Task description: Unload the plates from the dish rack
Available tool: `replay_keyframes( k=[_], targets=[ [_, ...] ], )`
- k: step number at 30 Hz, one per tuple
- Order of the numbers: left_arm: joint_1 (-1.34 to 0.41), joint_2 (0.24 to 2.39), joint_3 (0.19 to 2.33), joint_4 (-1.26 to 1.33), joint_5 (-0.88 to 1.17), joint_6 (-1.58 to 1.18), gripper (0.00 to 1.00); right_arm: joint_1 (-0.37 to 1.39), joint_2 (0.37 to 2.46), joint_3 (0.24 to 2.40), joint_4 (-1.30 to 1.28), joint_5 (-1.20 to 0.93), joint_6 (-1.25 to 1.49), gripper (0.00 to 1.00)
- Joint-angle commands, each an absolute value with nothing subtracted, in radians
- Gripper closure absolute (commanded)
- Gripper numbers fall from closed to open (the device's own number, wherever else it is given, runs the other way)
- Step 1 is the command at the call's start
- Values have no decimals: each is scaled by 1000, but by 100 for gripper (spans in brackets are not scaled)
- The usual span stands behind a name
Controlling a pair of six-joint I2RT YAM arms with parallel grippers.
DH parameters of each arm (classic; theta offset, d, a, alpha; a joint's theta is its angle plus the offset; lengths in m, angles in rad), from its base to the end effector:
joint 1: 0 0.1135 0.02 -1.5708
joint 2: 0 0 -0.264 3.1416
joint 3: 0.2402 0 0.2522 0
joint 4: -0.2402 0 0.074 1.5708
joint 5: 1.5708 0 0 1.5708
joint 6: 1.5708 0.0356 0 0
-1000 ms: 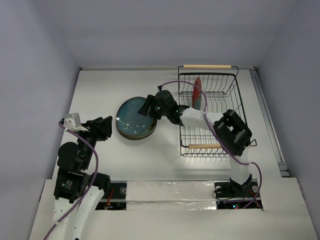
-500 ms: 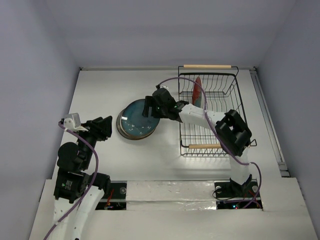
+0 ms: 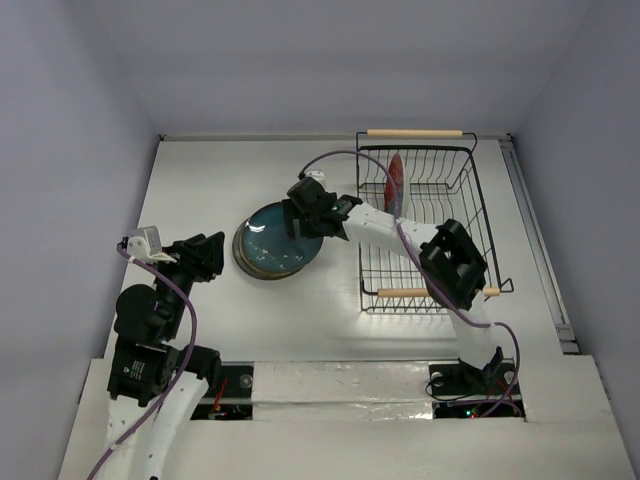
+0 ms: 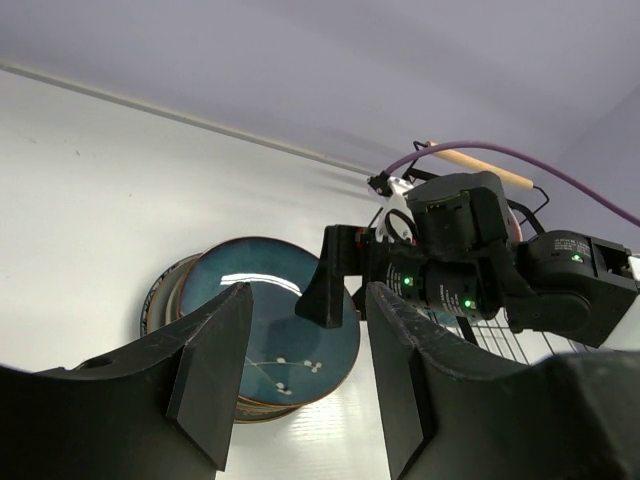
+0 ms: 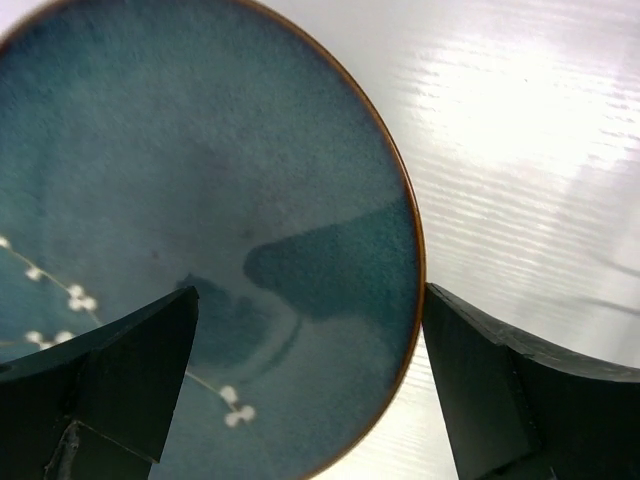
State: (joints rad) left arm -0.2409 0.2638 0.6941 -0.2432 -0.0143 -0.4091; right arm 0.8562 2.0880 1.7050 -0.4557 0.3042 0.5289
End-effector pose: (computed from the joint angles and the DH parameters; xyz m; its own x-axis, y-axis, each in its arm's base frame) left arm 0.0685 -0.0163 0.3594 0.0763 -0.4283 -0.9004 0.2782 0.8763 -0.3933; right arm 0.3176 0.3498 0.2268 -0.7182 -0.0933 -0.6895 -0.2630 0.9539 0.1449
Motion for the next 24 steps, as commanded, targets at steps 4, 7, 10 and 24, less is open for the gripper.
replay_keyframes(
  k=[4,7,10,24],
  targets=[
    [-245,256,684,-186,-5,-411,54,876,2094,1787,-503,333,480,0],
    [-245,256,684,-187,-5,-413,54,876,2098,1787,-496,302,476,0],
    [-245,253,684,-187,-5,-411,54,885,2097,1786,-473,230,457,0],
    [-245,252,684,-189,-5,-413,54,885,1815,1710,-425,486,394,61]
  ],
)
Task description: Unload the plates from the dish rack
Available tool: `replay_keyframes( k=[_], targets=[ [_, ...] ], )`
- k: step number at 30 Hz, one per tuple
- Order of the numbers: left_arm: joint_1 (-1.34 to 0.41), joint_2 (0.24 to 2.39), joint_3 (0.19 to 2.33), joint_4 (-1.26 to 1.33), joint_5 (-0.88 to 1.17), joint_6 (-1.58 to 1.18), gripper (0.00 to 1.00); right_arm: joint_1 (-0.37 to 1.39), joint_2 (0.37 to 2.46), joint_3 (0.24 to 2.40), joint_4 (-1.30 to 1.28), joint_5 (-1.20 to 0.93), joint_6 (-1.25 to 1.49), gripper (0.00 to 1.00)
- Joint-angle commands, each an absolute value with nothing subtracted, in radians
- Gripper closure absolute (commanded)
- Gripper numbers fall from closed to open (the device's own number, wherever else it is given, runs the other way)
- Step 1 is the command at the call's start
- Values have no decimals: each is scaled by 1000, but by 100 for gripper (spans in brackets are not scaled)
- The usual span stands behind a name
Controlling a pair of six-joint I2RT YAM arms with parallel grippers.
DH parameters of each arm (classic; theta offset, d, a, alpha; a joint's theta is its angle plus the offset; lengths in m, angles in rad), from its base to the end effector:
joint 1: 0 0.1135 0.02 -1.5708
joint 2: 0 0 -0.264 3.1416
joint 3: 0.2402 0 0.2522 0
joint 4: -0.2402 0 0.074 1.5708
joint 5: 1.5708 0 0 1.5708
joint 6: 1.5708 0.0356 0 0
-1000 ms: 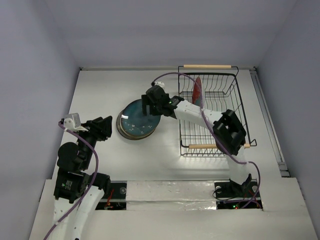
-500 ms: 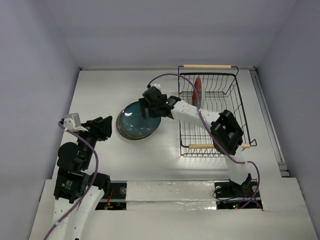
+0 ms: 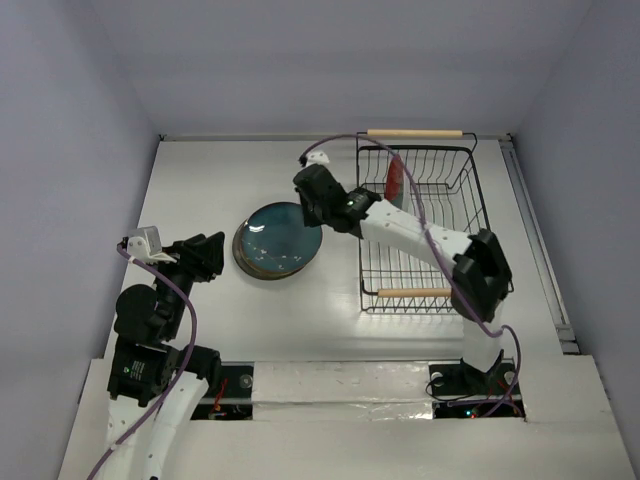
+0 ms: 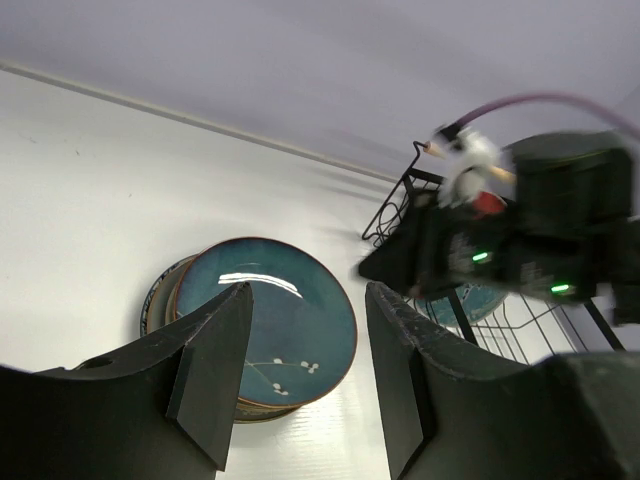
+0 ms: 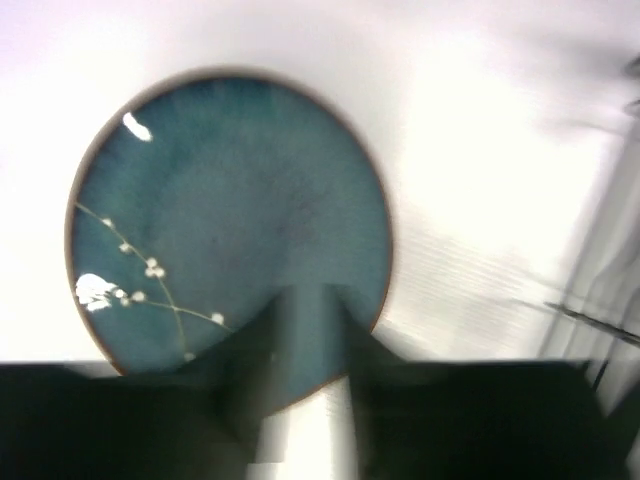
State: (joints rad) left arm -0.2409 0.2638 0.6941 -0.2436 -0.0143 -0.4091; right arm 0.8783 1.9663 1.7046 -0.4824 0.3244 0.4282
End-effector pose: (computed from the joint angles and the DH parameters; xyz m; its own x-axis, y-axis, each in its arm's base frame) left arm 0.0685 -0.0163 0.3594 0.0759 -0.4282 -0.9005 0.2781 0.8764 -0.3933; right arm 0.2980 0.3415 0.2787 -0.6341 -0.1480 -0.7589 -0.3479 0.9312 0.1091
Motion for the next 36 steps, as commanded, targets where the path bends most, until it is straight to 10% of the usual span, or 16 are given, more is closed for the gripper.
replay_keyframes(
  k=[1,9,13,16,23,36],
  targets=[
    [-245,253,684,-190,-5,-413,54,885,1765,1704,-436,524,390,91],
    [-245,252,684,-187,-5,-413,54,694,1490,1522,-471,701,341,97],
    [-245,253,684,-187,-5,-413,54,603,1474,1491,-532,698,314,13],
    [-245,255,684,-189,-5,-413,54,571,1520,1499,-564,703,285,5],
    [-245,261,684,-190,-5,-411,54,488,1655,1525,-526,635,230,21],
    [-245,261,684,-187,-5,-411,54,488,1715,1612,-578,732,132,88]
  ],
)
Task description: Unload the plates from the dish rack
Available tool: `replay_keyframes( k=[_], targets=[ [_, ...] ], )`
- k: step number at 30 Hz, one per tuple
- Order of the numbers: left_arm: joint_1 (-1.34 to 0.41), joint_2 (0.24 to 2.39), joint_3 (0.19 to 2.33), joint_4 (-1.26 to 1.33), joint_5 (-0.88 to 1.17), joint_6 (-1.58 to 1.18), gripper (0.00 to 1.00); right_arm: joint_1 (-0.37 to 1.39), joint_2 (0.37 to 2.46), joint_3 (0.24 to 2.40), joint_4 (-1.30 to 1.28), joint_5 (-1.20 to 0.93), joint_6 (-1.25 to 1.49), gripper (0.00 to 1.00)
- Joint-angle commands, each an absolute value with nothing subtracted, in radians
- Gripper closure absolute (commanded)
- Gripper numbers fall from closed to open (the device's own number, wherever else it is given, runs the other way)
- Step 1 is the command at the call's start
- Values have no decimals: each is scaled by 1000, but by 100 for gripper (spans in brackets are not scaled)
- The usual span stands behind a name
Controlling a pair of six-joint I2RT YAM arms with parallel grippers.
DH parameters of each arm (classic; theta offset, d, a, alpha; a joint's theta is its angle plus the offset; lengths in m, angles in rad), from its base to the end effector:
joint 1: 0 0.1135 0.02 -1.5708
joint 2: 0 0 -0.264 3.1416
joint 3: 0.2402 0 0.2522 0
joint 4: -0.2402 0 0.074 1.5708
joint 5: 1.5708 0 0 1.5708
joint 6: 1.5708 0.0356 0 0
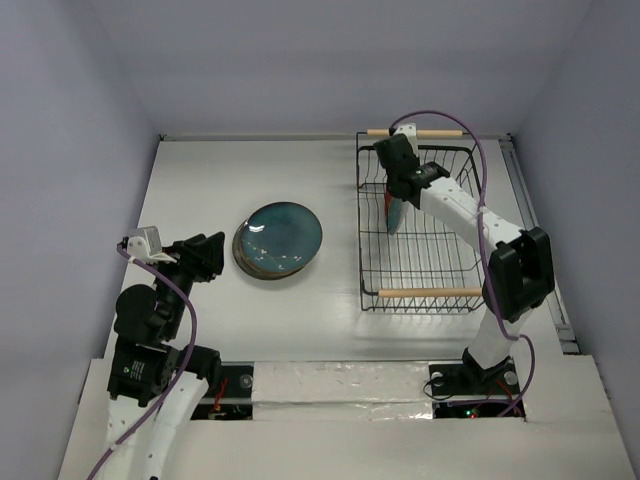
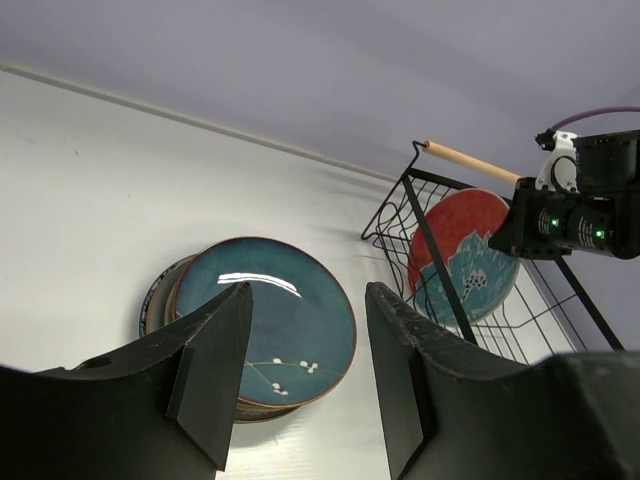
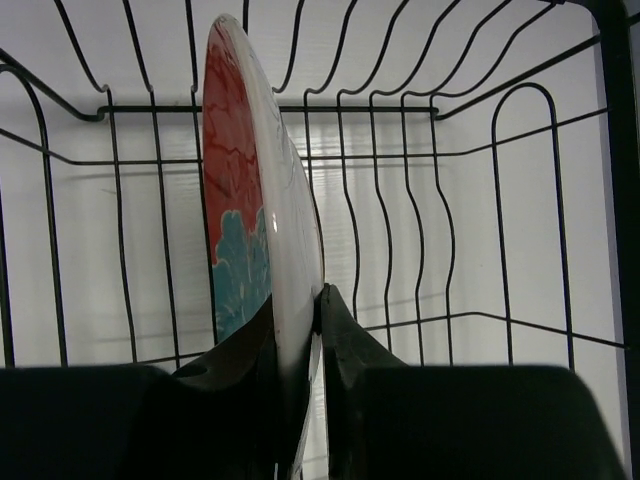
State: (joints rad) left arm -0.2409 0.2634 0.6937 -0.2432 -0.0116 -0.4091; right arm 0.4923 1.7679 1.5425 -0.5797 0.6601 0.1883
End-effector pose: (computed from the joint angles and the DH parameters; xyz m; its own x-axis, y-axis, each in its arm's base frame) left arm 0.0685 -0.0164 0.3593 0.0752 -0.4281 -0.9006 0.2806 0.8758 -0.3928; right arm 0.3581 0.1673 0.3025 -0.6238 -0.1668 -0.7635 0.1201 0.9449 -0.3045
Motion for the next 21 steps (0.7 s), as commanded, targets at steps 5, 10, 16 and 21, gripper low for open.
replay_keyframes(
  k=[5,10,16,21],
  targets=[
    [-245,262,684,-184,-5,-411,54,488,1658,1647,-574,784,26,100],
    [-245,264,683,-183,-5,-411,54,488,1617,1715,-607,827,-28,100],
    [-245,265,683,-183,-5,-411,54,488,1533,1796,-653,812,32,100],
    [-245,268,683,-183,23,-411,54,488,1387,1755,-557,632,138,100]
  ],
)
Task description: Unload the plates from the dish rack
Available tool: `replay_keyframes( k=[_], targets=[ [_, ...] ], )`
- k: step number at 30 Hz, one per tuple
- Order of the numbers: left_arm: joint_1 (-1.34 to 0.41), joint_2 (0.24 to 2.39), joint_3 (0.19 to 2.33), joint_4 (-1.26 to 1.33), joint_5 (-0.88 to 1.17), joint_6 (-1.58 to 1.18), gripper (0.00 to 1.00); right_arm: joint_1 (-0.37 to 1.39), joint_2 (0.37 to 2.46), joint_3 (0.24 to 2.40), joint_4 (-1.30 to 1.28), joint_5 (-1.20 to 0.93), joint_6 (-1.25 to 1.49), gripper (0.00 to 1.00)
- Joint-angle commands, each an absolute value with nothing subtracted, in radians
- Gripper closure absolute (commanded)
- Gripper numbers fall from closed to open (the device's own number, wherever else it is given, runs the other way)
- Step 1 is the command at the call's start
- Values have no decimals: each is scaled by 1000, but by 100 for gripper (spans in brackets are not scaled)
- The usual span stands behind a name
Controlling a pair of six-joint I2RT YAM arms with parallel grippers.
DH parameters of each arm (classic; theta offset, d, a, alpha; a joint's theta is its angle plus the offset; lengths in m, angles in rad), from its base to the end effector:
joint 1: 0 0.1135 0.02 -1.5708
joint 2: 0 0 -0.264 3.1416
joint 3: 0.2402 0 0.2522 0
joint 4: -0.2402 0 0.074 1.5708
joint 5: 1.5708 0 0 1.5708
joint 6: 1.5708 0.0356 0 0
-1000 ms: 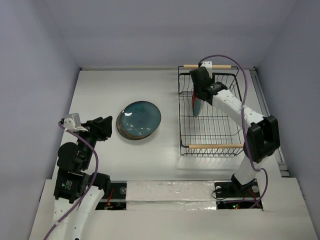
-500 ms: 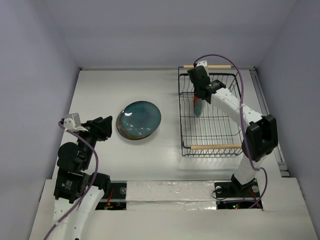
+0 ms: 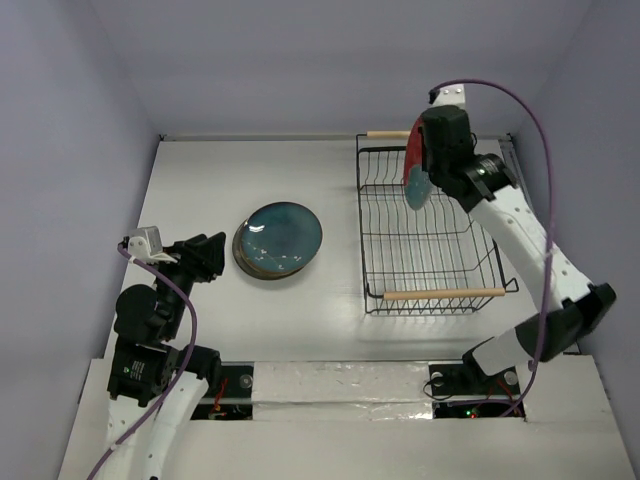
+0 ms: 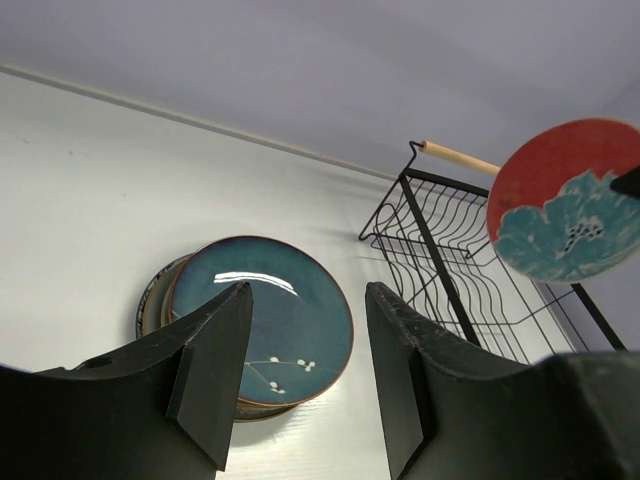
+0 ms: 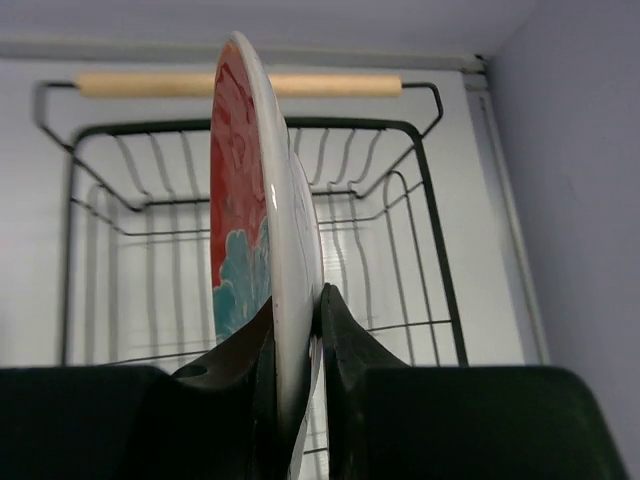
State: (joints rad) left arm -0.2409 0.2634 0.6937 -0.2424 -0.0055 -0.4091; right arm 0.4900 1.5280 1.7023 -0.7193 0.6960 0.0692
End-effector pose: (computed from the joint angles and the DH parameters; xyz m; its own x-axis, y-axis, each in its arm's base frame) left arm 0.0684 -0.0166 0.3594 0.0736 -0.4277 -0.9009 0.2862 0.8744 -0.3917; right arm 0.2986 0.1334 0.4263 -0.4478 -0.1787 -0.8761 0.1539 0.9498 -0.2725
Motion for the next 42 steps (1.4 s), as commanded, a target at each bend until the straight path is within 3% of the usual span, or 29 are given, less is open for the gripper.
replay_keyframes(
  k=[1,7,13,27,42],
  targets=[
    [-245,268,683,-183,25,-411,54,488,1338,1737,-533,548,155,100],
    [-245,268,683,-183,21,-411,54,531,1279,1582,-269,98,310,100],
    [-245,268,683,-186,17,-411,54,624,1420,1522,-74,-122,474,100],
    [-245,272,683,-184,18,-413,54,721,1769,1454,271,-244,785,100],
    [-245,265,683,-186,18,-413,54,721,1899,1374,307,-203,859,100]
  ],
)
